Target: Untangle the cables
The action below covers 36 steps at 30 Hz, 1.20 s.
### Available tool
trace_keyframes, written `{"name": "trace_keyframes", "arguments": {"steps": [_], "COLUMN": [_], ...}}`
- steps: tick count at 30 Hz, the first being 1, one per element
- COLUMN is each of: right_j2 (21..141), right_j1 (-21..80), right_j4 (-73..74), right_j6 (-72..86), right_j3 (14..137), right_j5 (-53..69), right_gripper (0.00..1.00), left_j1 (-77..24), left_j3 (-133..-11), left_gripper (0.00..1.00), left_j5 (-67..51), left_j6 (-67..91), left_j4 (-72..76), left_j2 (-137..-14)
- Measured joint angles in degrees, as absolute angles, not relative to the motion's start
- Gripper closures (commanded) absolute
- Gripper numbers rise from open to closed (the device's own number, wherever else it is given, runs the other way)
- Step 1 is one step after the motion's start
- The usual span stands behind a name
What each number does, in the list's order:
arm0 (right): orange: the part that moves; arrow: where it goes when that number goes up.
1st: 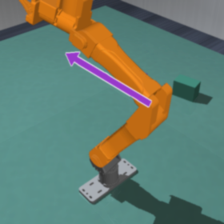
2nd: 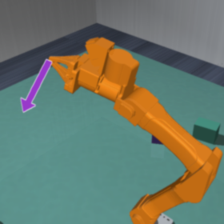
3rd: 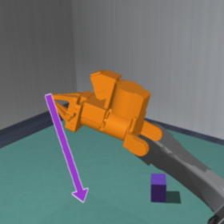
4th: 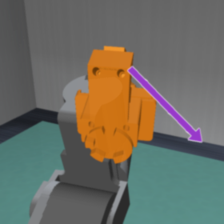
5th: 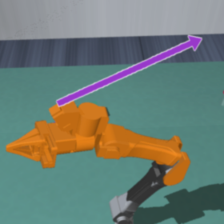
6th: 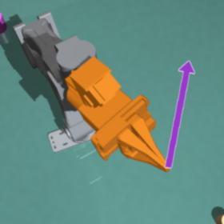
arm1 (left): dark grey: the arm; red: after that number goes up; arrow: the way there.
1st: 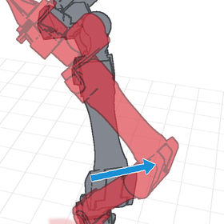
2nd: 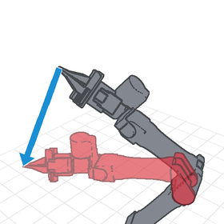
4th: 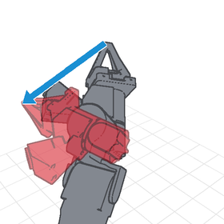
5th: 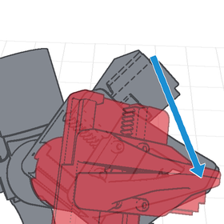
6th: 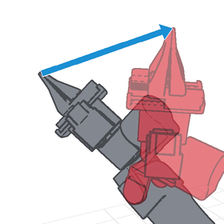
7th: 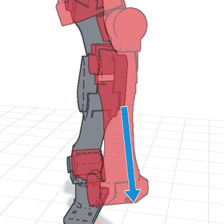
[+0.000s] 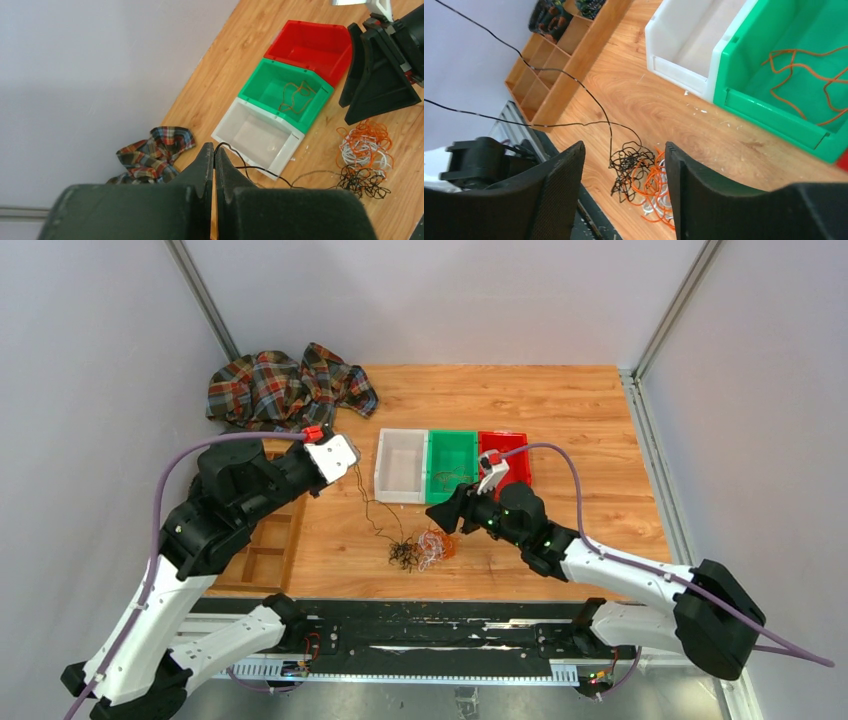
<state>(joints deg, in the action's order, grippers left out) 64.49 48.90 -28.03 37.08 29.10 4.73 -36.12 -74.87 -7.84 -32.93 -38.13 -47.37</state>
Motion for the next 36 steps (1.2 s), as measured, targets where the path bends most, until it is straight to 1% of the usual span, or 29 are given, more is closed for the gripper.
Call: {"name": "trace_keyframes", "arguments": {"steps": [3, 11, 15, 18, 22, 24, 25, 28, 31, 36], "right_j2": [66.7, 74.8, 79.7, 82.8, 86.7, 87.9, 88.3, 87.9, 84.7, 71.9], "right_j1": [50.3, 59.8, 63.0, 63.4, 63.4, 63.4, 63.4, 63.4, 63.4, 63.4], "right_j4": [-24.8, -21.3, -20.1, -19.3, -18.7, -18.7, -18.5, -18.0, -16.2, -12.8], "right_j6": [34.0, 26.9, 24.9, 24.1, 23.5, 23.0, 22.9, 22.5, 22.4, 22.2], "right_j3": [32.2, 36.3, 37.8, 38.7, 40.6, 41.2, 41.4, 41.6, 41.5, 39.2], "right_j5": [4.7, 4.7, 4.5, 4.4, 4.1, 3.8, 3.6, 2.9, 1.9, 0.1], "right_gripper": [0.39, 0.46, 0.5, 0.55, 0.73, 0.91, 0.98, 0.99, 0.99, 0.99], "left_j1": [-36.1, -36.1, -36.1, -36.1, -36.1, -36.1, -36.1, -36.1, -36.1, -36.1], "left_j3": [-75.7, -78.1, -79.1, -79.9, -80.8, -81.1, -81.1, -81.1, -80.3, -72.9], "left_gripper": [0.99, 1.0, 1.0, 1.0, 1.0, 1.0, 1.0, 1.0, 0.99, 1.0], "left_j5": [-7.8, -7.3, -6.9, -6.8, -6.8, -6.7, -6.6, -5.9, -4.6, -1.6], "left_j6": [-33.4, -34.7, -35.6, -35.9, -35.9, -36.0, -36.1, -36.7, -38.5, -46.5], "left_j4": [-38.3, -38.4, -39.0, -39.3, -39.4, -39.5, -39.5, -40.0, -40.0, -39.9], "left_j2": [-47.3, -47.3, -47.3, -47.3, -47.3, -47.3, -47.3, -47.1, -46.4, -42.3]}}
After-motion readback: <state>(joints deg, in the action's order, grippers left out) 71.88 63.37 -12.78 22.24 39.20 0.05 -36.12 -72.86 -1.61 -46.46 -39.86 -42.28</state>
